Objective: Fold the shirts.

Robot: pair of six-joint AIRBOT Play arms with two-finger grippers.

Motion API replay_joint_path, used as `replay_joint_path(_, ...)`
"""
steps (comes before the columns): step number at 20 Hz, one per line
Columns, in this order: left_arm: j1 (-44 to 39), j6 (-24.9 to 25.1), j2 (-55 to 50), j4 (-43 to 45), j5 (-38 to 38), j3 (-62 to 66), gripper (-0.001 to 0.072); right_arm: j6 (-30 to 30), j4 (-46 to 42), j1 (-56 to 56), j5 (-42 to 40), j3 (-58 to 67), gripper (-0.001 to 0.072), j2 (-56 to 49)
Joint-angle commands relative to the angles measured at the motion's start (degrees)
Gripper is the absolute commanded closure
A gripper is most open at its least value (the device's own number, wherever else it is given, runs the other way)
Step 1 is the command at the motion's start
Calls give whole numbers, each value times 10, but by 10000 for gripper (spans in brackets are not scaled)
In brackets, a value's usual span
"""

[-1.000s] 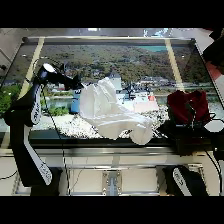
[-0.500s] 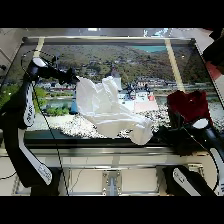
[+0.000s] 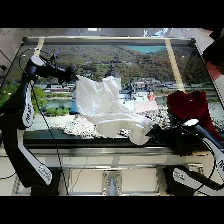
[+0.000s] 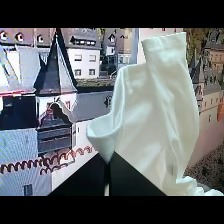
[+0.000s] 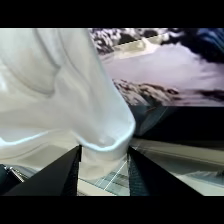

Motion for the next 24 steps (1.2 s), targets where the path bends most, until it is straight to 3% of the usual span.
replay_joint_path(1,0,0,1,0,-3,1,695,-18,27,44,-66,0,561,-12)
replay_joint_path(2,0,0,1,0,-11,1,695,-33,48,58,-71,2,695,-12)
replay_joint_path(5,6,0,24,0,-22,1,696,-127,117,66,13,35,701,1)
replay_joint_path(8,37,5,108,0,-29,1,696,-119,113,65,115,123,701,76)
replay_joint_path(12,118,59,293,0,-108,1,695,-46,101,65,192,317,702,239)
replay_joint_path(15,191,83,449,0,-125,1,695,-6,23,65,157,506,702,339)
replay_joint_path(19,307,110,626,46,-36,1,695,45,-169,65,152,734,705,359)
replay_joint_path(20,329,106,654,84,-16,1,695,49,-203,65,164,765,705,354)
replay_joint_path(22,356,44,684,141,-9,1,696,48,-248,65,178,791,705,340)
replay_joint_path(24,356,34,675,123,-60,-4,695,45,-274,65,185,791,705,312)
